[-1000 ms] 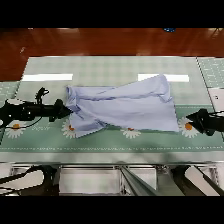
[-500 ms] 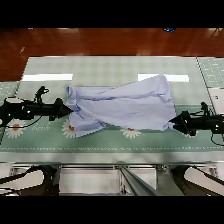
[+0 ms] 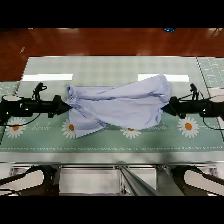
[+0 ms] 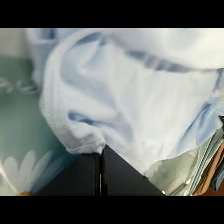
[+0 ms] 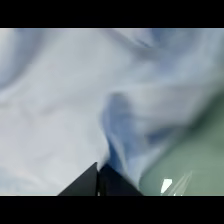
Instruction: Fold the shirts.
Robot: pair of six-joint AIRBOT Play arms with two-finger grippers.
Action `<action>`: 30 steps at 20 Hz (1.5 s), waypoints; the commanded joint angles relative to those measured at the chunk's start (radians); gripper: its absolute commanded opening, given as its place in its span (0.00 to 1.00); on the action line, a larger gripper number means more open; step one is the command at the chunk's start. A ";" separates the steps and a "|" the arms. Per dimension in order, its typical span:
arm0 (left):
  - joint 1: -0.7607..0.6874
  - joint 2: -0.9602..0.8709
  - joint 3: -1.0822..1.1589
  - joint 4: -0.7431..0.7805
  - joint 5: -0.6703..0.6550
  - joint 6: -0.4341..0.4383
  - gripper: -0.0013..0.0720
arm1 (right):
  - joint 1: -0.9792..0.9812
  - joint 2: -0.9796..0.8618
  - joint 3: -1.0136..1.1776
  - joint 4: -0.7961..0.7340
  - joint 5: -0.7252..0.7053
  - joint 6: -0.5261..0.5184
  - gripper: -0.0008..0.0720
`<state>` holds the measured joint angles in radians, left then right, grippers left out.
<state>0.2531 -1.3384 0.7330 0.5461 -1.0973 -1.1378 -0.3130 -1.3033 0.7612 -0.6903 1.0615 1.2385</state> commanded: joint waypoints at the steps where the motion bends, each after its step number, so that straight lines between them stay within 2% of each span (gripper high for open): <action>1: 0.016 0.080 0.115 -0.033 -0.040 -0.001 0.04 | 0.018 0.076 0.196 0.011 0.082 0.009 0.03; 6: 0.077 0.263 0.457 -0.200 -0.053 -0.029 0.04 | -0.048 0.221 0.682 0.008 0.102 0.091 0.03; 10: 0.122 0.355 0.830 -0.206 -0.037 -0.065 0.04 | -0.084 0.275 1.063 0.006 0.113 0.135 0.03; 13: 0.197 0.421 1.062 -0.185 -0.037 -0.077 0.04 | -0.085 0.351 1.218 -0.045 0.103 0.151 0.03; 16: 0.315 0.533 1.167 -0.063 -0.039 -0.100 0.04 | -0.085 0.469 1.236 -0.165 0.093 0.174 0.03; 19: 0.335 0.654 1.169 0.101 -0.041 -0.143 0.04 | -0.085 0.581 1.236 -0.302 0.139 0.201 0.03; 22: 0.161 0.742 1.169 0.373 -0.044 -0.166 0.04 | -0.085 0.658 1.236 -0.433 0.272 0.242 0.03; 26: -0.105 0.806 1.151 0.849 -0.242 -0.369 0.04 | -0.072 0.711 1.235 -0.509 0.406 0.303 0.03; 28: -0.169 0.810 1.129 0.985 -0.293 -0.388 0.04 | -0.072 0.726 1.207 -0.506 0.438 0.305 0.03; 30: -0.187 0.803 1.094 1.036 -0.299 -0.412 0.04 | -0.072 0.726 1.145 -0.503 0.492 0.307 0.03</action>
<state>0.1394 -0.5472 1.8599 1.3705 -1.3357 -1.4830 -0.3870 -0.5953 1.9579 -1.1652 1.4616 1.5276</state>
